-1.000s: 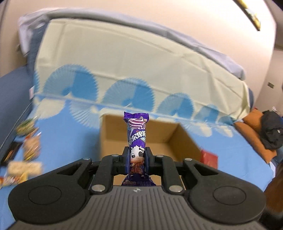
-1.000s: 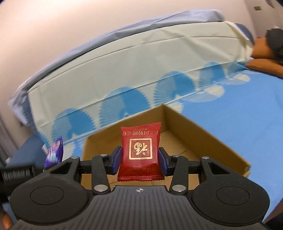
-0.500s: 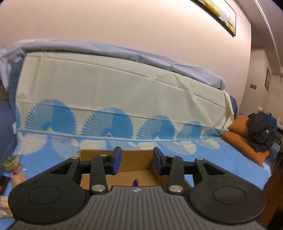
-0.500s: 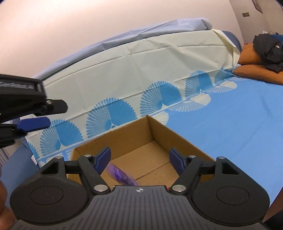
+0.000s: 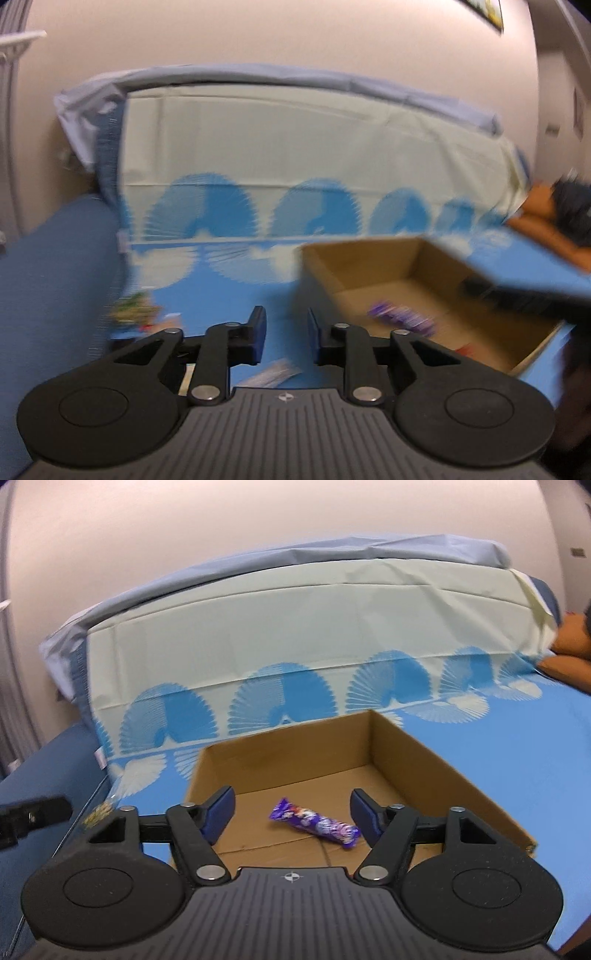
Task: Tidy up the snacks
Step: 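Carry both snacks over the box and open both tools to drop them, then move both tools back to the snacks beside the box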
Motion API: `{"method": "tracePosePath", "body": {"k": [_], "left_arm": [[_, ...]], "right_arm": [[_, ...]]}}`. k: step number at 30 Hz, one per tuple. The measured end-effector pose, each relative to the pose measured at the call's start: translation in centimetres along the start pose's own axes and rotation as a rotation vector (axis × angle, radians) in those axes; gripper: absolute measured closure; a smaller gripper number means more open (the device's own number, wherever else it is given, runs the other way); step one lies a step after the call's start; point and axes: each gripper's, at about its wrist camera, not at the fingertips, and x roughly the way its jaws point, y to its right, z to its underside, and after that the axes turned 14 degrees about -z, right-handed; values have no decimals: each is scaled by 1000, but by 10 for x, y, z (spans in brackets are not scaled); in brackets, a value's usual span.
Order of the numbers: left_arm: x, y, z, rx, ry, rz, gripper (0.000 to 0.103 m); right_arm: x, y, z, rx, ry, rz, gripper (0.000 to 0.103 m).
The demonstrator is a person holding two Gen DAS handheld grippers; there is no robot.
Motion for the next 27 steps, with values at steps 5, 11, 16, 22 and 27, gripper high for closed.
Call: {"method": "tracePosePath", "body": {"k": [5,11,16,22,27], "left_arm": [[21,-49,39,99,-12,-134,92],[46,-99,87,11,-128,-212,92],[57,-109,90,-17,-173,-227,91],[72,-103,89,13,-218,-232,88],[85,-93,93,62,-243,-251,60]], "right_arm": [[2,-19,7,-46,-16,-86,52],[5,-54,21,-127,-65,-248,58],[7,-91,37,-223,-116,-394,58],[20,-131,62,-300,-221,-484,55],[42,-143,83,-296,-315,-484,43]]}}
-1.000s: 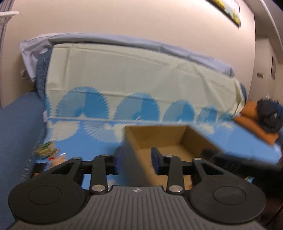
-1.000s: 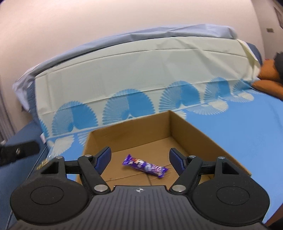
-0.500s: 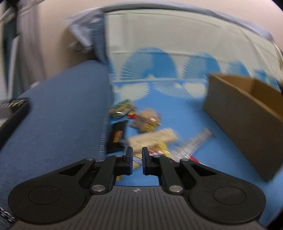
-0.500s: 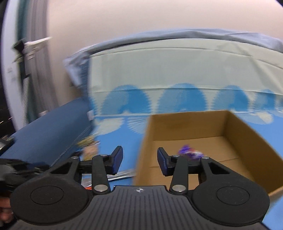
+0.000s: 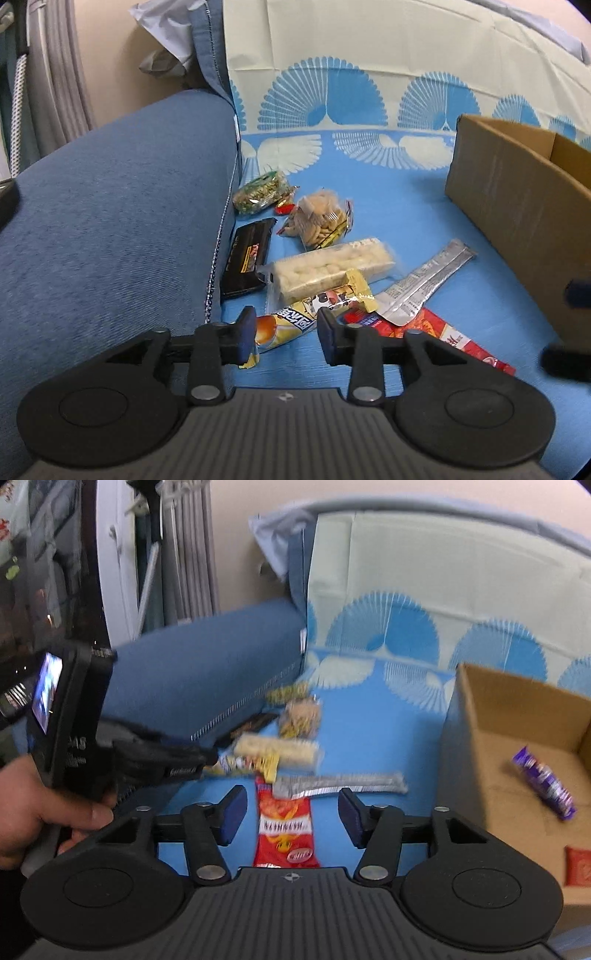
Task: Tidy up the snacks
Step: 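Move both tools back to the snacks beside the box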
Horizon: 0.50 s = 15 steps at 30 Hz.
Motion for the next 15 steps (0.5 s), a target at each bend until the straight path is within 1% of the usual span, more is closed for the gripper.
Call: {"method": "tracePosePath", "body": {"k": [1,2,3,5,6,8,10,11,13,15], "left_arm": [[2,2,0,7,-2,-6,59],[5,4,-1,15,-8,-8,54],[8,6,-1,24,-16,-9,52],[13,11,-2,39,-23,-21,50],[16,13,-2,50,-30,-25,46],[19,18,-2,74,-42,-31,42],[23,25,-1,96,-43,-54,39],[25,27,-1,106,-44,-62,36],[29,32,-1,121,-43,-81,34],[32,36,-1,135,-45,-92,32]], "right_arm": [[6,2,2,15,-20,-2,41],[10,4,5,29,-33,2,40],[15,7,9,42,-43,4,40],[26,10,15,58,-67,9,34],[31,12,17,68,-80,16,34],[40,17,22,95,-97,8,30],[50,21,25,121,-129,10,29],[54,22,25,130,-128,-4,27],[60,22,25,110,-131,-13,21],[69,21,28,92,-155,-4,21]]}}
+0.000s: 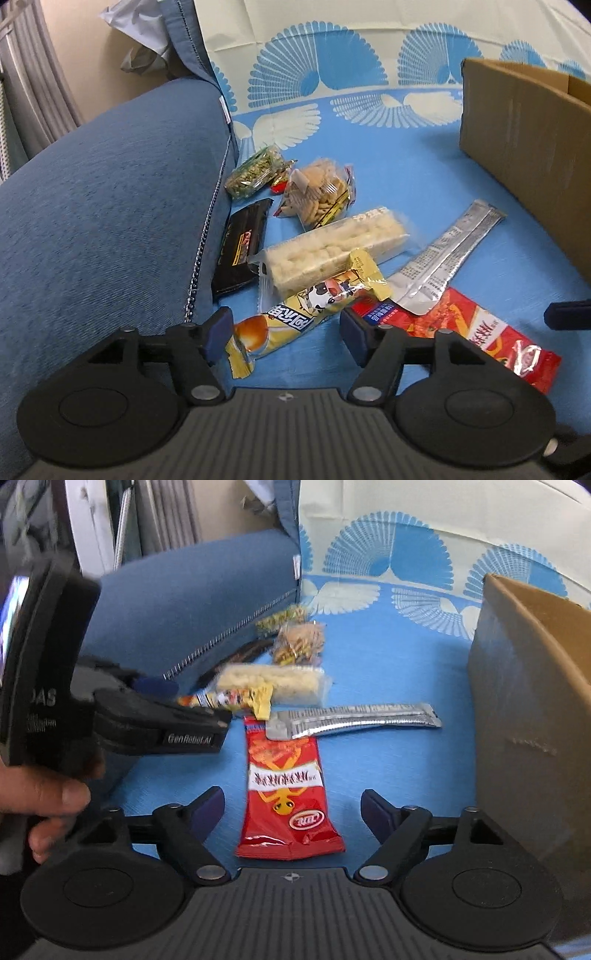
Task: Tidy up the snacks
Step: 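Move both tools back to the snacks beside the box, then grasp the yellow wafer bar with the left tool while the right tool grips the red spicy-strip bag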
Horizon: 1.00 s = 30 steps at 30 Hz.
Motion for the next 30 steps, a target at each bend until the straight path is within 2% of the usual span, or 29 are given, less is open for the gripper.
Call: {"method": "tracePosePath", "body": {"k": [4,5,7,9,10,16,19,25,28,30], "left_arm": [[5,1,-1,-4,-8,-5,33],[7,1,-1,-9,-14,-4,36],[7,-2,-2,-25,-23,1,52],[5,-7,-1,-53,-22,5,73],[3,-10,-1,-67,-15,12,77],[-13,-27,0,-146,32,57,78],[-23,-44,3,-245,5,118,78],[-37,-63,11,-331,-134,292,78],[-35,-64,17,-347,-262,393,78],[-35,-64,21,-353,-330,423,78]], "right_arm": [[11,2,0,-3,-34,2,22],[13,2,0,-6,-40,3,24],[15,1,1,-11,-55,-2,30],[15,-1,2,-29,-63,5,39],[15,-2,2,-41,-65,7,42],[5,-3,3,-40,-64,-4,50],[-1,-5,6,-44,-67,3,52],[-22,-6,9,-2,-70,2,54],[-32,-8,13,13,-104,7,54],[-36,-10,15,26,-140,9,54]]}}
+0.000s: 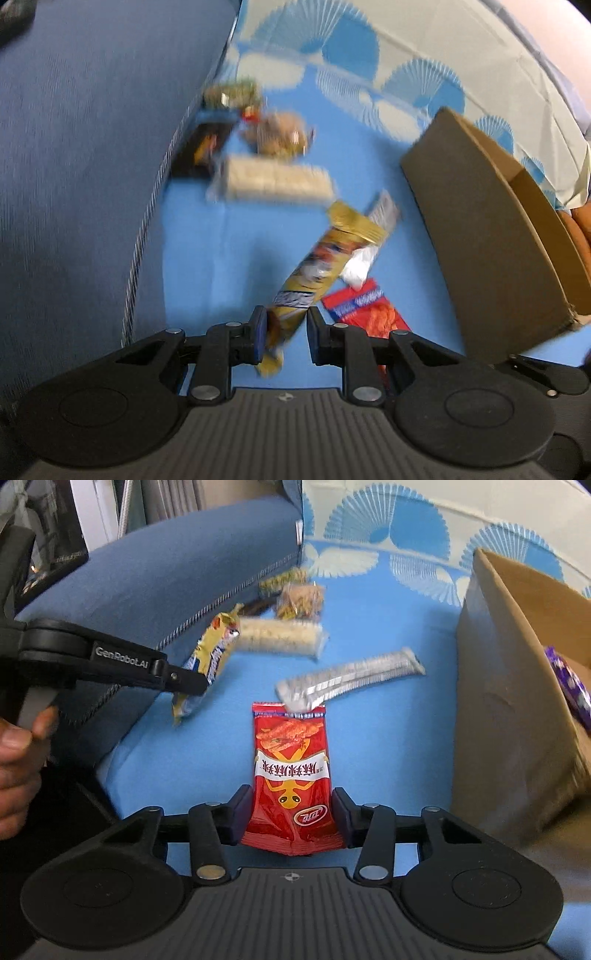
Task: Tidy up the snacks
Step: 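Grasp the yellow wafer bar with the left tool while the right tool grips the red spicy-strip bag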
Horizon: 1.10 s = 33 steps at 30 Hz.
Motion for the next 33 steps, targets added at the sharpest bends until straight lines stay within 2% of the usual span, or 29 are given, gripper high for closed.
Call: {"method": "tracePosePath", "body": {"k": [3,5,7,11,14,17,20,25,26,27,28,29,31,33], "left_arm": [[-2,-2,6,-31,-36,16,76],[-2,-2,6,-34,-36,15,68],[1,0,6,-31,-42,12,65],[4,0,7,-40,-20,17,63],[5,1,4,-38,9,10,53],[8,5,0,-36,45,1,38],[10,11,-2,-19,83,-15,37],[21,33,0,98,55,-67,39],[23,35,0,108,52,-80,48],[23,35,1,111,53,-91,62],[23,34,1,107,54,-91,71],[23,33,2,102,51,-82,77],[19,30,3,90,55,-64,77],[12,28,5,82,58,-59,77]], "right_arm": [[-6,-3,6,7,-14,-8,51],[-9,-5,7,-8,5,-13,39],[-11,-5,7,-19,33,-13,33],[-6,-1,9,-24,46,-16,33],[0,-1,9,-32,54,-15,30],[5,-1,9,-31,58,-14,29],[10,-1,9,-32,53,-4,29],[15,1,12,-38,43,13,29],[15,1,12,-39,40,16,29],[16,2,12,-38,38,19,29],[17,3,13,-38,36,21,29],[17,4,13,-37,35,24,29],[19,4,14,-39,34,27,32],[18,2,15,-53,36,26,44]]}}
